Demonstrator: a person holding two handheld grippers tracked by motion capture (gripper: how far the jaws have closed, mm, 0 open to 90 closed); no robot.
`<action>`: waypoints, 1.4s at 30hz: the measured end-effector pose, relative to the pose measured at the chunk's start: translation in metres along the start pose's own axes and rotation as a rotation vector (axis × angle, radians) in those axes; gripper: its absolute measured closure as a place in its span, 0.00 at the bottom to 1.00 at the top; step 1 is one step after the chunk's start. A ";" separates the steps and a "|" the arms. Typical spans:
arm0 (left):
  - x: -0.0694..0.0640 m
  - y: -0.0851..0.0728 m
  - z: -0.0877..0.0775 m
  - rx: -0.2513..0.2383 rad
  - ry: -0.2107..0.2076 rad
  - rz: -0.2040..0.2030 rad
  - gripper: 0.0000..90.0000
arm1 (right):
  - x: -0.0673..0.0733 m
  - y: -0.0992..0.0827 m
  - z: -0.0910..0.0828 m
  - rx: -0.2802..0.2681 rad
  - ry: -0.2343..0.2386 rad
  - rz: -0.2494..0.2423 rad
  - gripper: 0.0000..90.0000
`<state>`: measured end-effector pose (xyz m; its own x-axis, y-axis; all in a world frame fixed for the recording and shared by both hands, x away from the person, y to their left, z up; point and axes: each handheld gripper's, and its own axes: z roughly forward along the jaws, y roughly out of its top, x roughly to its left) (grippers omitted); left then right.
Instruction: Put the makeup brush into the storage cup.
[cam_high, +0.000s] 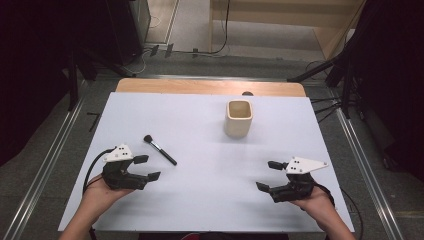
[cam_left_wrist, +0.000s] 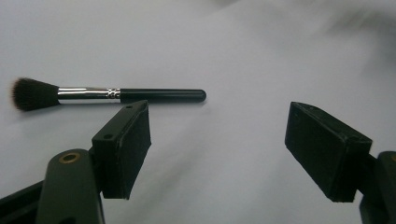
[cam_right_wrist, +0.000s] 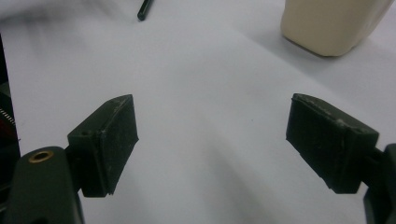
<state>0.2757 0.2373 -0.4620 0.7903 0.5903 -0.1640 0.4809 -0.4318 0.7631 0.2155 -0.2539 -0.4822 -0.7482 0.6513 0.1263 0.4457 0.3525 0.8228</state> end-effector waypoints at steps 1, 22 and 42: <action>0.001 0.000 0.000 -0.002 0.002 0.001 0.26 | 0.000 0.000 0.000 0.000 0.000 0.000 0.20; 0.009 0.014 0.011 -0.047 -0.002 0.008 0.25 | 0.000 0.000 0.001 -0.001 0.011 0.005 0.20; 0.024 0.030 0.020 -0.089 0.023 -0.023 0.26 | -0.001 -0.001 0.002 0.002 0.011 -0.001 0.20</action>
<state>0.3163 0.2253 -0.4554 0.7703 0.6150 -0.1684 0.4622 -0.3565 0.8120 0.2166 -0.2533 -0.4841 -0.7539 0.6436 0.1320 0.4464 0.3544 0.8217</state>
